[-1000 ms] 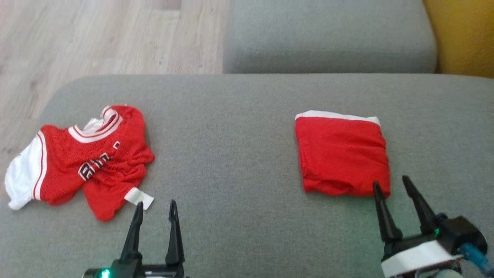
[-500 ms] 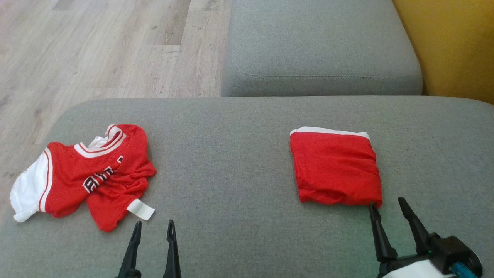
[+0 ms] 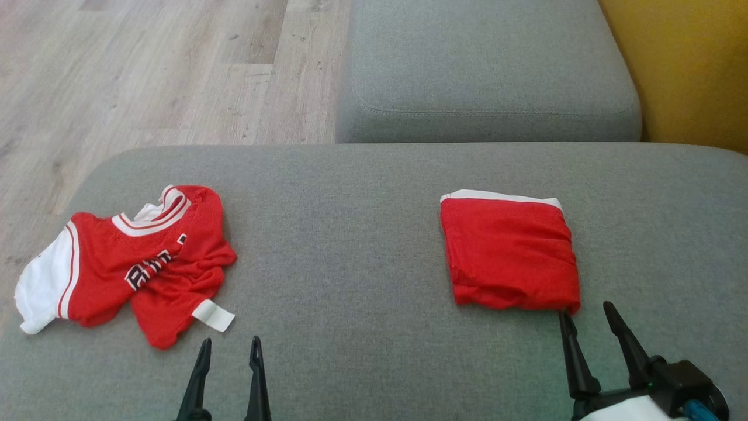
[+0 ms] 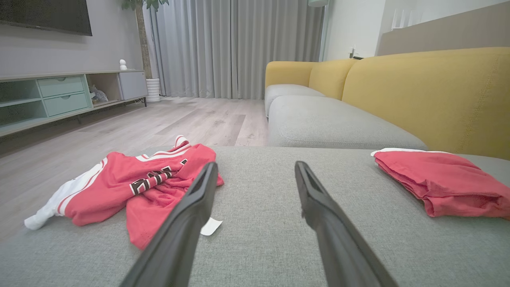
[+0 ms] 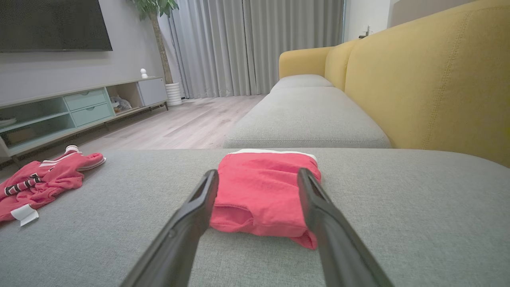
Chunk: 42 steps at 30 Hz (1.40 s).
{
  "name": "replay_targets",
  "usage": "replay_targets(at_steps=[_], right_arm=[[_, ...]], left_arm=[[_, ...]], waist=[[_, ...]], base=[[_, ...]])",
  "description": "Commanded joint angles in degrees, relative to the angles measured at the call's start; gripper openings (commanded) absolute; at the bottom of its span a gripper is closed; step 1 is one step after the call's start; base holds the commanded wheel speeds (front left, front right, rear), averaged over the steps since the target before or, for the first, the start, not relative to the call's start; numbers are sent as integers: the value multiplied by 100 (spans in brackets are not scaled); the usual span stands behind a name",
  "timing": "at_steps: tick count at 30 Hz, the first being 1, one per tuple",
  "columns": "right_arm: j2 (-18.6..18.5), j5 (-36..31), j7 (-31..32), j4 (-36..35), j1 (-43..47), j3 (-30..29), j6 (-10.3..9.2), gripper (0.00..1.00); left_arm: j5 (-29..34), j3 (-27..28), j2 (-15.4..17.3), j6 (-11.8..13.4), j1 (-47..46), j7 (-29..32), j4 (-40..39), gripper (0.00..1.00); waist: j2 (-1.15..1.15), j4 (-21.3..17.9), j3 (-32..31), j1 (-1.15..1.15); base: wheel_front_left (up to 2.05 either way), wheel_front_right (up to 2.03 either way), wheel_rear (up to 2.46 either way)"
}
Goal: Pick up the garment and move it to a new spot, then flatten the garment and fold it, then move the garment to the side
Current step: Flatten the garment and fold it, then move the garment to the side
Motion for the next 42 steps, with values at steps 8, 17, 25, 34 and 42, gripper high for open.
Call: replay_targets(at_steps=[8,17,25,34,42], right_arm=[[29,-121,-62,-212,-50,67,-4,100],[66,-206,-62,-225,-64,95,-4,100],[79,-174,-62,-90,-229,96,-4,100],[-56,74,-62,356,-1019,-31,-4,100],[-485,613,100,1532,-2045,-1,-4,100]], left_arm=[[107,240,-12,-34,-312,-29,-128,100],[86,209,-12,-85,-340,-29,-134,100],[67,212,-12,-73,-375,-29,-214,100],[78,59,-12,-85,-635,-29,-340,100],[143,-168,-12,-123,-933,-29,-437,100]], waist=[[0,-22,25,0],[0,-94,84,0],[0,-309,255,0],[0,-386,672,0],[0,-179,1068,0]], base=[[0,0,0],[0,0,0],[0,0,0],[0,0,0],[0,0,0]])
